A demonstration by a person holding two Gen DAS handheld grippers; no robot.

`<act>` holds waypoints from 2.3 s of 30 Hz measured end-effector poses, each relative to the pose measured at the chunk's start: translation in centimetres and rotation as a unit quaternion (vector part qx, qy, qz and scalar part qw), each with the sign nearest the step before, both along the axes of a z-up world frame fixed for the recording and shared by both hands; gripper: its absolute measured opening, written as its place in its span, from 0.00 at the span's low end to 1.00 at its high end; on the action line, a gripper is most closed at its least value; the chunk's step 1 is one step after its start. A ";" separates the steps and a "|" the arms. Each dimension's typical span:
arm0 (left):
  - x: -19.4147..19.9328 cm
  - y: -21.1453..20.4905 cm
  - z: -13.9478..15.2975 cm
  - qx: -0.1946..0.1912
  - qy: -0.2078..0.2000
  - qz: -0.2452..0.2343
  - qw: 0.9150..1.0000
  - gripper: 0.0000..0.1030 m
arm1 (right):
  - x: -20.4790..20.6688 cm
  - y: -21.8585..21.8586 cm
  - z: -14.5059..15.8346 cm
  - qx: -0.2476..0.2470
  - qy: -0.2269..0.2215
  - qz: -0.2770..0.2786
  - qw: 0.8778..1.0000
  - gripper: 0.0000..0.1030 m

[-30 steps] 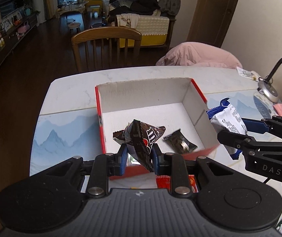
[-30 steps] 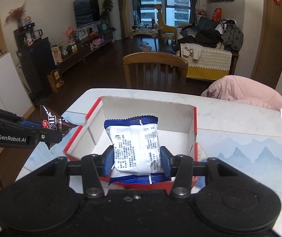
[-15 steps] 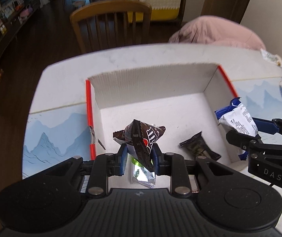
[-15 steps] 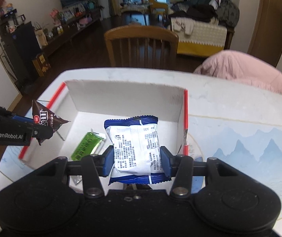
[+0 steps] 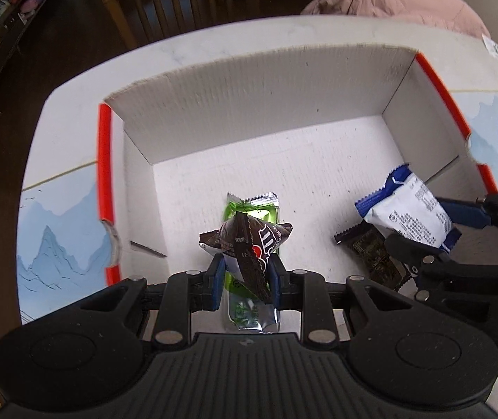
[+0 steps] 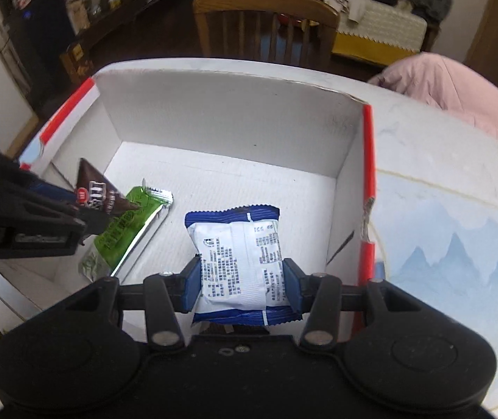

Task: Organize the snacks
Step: 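Open both grippers to release the packets into the box, then withdraw both grippers from the box back toward the remaining snacks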

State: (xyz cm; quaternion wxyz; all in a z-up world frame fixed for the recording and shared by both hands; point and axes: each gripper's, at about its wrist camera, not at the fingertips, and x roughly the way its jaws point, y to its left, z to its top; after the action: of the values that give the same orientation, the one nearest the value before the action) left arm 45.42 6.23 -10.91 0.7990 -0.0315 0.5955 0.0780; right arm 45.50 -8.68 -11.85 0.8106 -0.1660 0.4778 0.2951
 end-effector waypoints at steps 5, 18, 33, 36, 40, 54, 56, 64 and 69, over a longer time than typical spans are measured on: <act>0.3 0.0 -1.3 0.001 0.019 -0.002 1.000 0.24 | -0.7 1.0 -0.1 -0.008 0.004 0.022 1.000 0.46; 0.3 0.0 -2.9 0.004 0.036 -0.006 0.999 0.24 | 0.3 0.8 -1.4 -0.022 0.027 0.022 0.999 0.46; -1.6 0.1 -0.9 -0.007 0.007 -0.005 1.000 0.30 | -0.7 0.1 0.5 -0.001 0.015 0.007 1.000 0.52; -2.4 0.0 0.0 -0.010 -0.009 -0.003 1.000 0.40 | -1.3 -0.3 1.4 0.006 0.006 0.003 1.000 0.58; -3.6 -0.2 1.3 -0.016 -0.028 -0.005 0.999 0.43 | -2.3 -0.8 2.6 0.020 -0.006 0.002 1.000 0.63; -9.0 -0.7 6.2 -0.029 -0.090 -0.017 0.995 0.43 | -7.0 -2.2 6.8 0.055 -0.042 -0.003 0.998 0.72; -9.9 -0.9 6.8 -0.029 -0.098 -0.021 0.995 0.43 | -7.8 -2.4 7.4 0.060 -0.047 -0.003 0.997 0.73; -13.5 -0.9 8.8 -0.035 -0.135 -0.034 0.990 0.46 | -11.1 -3.0 9.7 0.086 -0.064 -0.003 0.994 0.78; -15.9 -0.6 10.0 -0.041 -0.161 -0.036 0.985 0.50 | -13.2 -3.3 10.7 0.098 -0.074 0.001 0.992 0.80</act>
State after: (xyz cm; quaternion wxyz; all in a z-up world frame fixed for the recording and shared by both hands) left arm 29.51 5.68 -0.87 0.8847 -0.0555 0.4624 0.0187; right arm 32.27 -12.03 -1.20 0.8559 -0.1079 0.3849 0.3280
